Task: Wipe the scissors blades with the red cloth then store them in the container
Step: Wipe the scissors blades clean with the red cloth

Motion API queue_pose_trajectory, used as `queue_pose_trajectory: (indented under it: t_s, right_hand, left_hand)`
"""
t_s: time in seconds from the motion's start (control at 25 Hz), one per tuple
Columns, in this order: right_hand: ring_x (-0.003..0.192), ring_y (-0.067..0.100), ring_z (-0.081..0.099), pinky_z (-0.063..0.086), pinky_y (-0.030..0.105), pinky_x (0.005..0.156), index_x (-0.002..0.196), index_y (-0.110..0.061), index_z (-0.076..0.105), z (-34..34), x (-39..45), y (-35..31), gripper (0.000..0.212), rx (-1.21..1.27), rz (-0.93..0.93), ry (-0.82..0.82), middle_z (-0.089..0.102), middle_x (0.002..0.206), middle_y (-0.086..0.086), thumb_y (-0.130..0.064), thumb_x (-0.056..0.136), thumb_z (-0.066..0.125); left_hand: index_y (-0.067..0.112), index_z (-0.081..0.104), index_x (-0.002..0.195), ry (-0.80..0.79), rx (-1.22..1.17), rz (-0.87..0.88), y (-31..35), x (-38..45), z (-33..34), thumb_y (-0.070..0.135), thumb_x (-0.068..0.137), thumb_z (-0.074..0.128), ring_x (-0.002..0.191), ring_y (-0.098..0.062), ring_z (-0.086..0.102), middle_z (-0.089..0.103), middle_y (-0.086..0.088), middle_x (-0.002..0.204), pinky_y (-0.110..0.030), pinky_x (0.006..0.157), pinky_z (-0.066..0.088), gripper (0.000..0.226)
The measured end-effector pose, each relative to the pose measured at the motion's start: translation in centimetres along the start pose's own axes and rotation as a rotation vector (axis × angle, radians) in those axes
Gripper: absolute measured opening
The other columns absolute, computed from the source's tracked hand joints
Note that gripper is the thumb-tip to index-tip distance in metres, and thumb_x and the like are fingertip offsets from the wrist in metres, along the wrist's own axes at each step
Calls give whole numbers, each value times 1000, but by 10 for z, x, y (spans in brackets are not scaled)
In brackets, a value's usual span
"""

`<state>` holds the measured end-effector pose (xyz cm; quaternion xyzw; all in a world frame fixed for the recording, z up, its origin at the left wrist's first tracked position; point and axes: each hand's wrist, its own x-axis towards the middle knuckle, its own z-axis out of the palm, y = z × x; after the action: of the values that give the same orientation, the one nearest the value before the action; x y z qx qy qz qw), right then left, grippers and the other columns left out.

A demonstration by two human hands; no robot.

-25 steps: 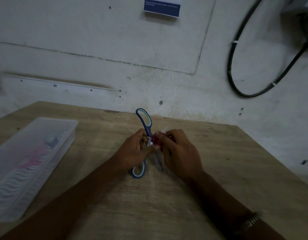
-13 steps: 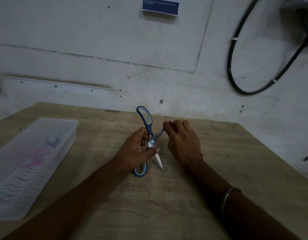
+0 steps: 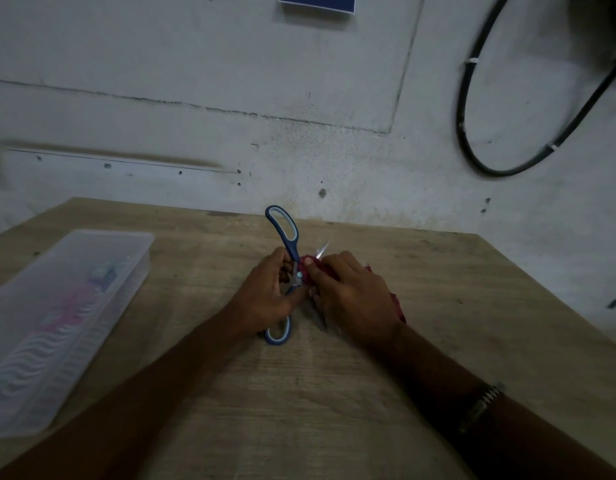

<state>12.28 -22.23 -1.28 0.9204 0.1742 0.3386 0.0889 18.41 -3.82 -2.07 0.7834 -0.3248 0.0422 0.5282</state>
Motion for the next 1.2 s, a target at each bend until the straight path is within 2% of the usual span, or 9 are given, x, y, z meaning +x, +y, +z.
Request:
queue_pose_trajectory:
  t_s: [0.24, 0.36, 0.52, 0.68, 0.76, 0.88, 0.96, 1.04, 1.2]
  right_hand:
    - [99, 29, 58, 52, 35, 54, 136, -2, 59, 12, 13, 6, 59, -49, 21, 55, 63, 112, 15, -26, 84, 76]
    - [97, 28, 58, 51, 35, 57, 131, -6, 62, 13, 23, 11, 52, 5, 158, 6, 63, 109, 12, -14, 82, 76]
    - [95, 21, 59, 42, 26, 67, 127, -14, 66, -5, 21, 11, 36, 132, 380, 56, 65, 109, 7, -15, 91, 69]
    - [92, 19, 58, 35, 24, 70, 127, -18, 67, -15, 12, -10, 35, 183, 72, -8, 67, 108, 6, -25, 92, 66]
    - [92, 21, 59, 41, 25, 67, 125, -16, 69, -11, 13, -12, 36, 141, 54, -9, 67, 107, 7, -28, 91, 64]
    - [98, 26, 59, 54, 33, 63, 128, -9, 66, 3, 14, -5, 49, 48, 63, -6, 64, 114, 12, -29, 84, 75]
    - [98, 24, 57, 50, 31, 60, 129, -10, 64, 16, 22, 4, 50, 15, 114, -14, 62, 115, 11, -24, 83, 78]
    - [95, 22, 56, 41, 27, 58, 127, -13, 66, 27, 37, 14, 39, 5, 213, -5, 60, 110, 7, -18, 88, 73]
    - [92, 23, 58, 34, 28, 66, 122, -16, 70, 16, 40, 35, 25, 90, 489, 36, 63, 105, 7, -19, 99, 61]
  left_hand:
    - [15, 57, 113, 25, -26, -55, 6, 2, -1, 19, 88, 79, 102, -8, 65, 69, 1, 109, -19, 89, 49, 33]
    - [16, 57, 114, 0, -38, -95, 7, 2, -3, 23, 87, 80, 105, -9, 66, 69, 2, 113, -26, 92, 52, 36]
    - [17, 56, 120, -34, -71, -174, 8, 2, -3, 27, 87, 79, 105, -12, 67, 69, 3, 116, -32, 91, 56, 41]
    - [16, 56, 121, -48, -119, -191, 6, 2, -6, 19, 89, 78, 106, -12, 66, 69, 1, 116, -31, 90, 54, 38]
    - [19, 56, 118, -36, -129, -178, 3, 2, -6, 19, 88, 78, 104, -9, 67, 69, 3, 114, -29, 89, 53, 37]
    - [19, 56, 116, -37, -132, -144, 1, 2, -4, 21, 89, 78, 101, -3, 68, 70, 6, 112, -26, 88, 53, 36]
    - [20, 55, 117, -35, -128, -168, 0, 3, -4, 25, 88, 79, 104, -9, 67, 69, 4, 113, -32, 91, 55, 39]
    - [21, 54, 118, -43, -111, -211, 1, 3, -4, 28, 87, 80, 105, -11, 66, 69, 4, 115, -37, 93, 57, 41]
    - [20, 55, 121, -49, -82, -231, 1, 6, -3, 28, 87, 79, 104, -12, 68, 69, 3, 117, -41, 96, 57, 42]
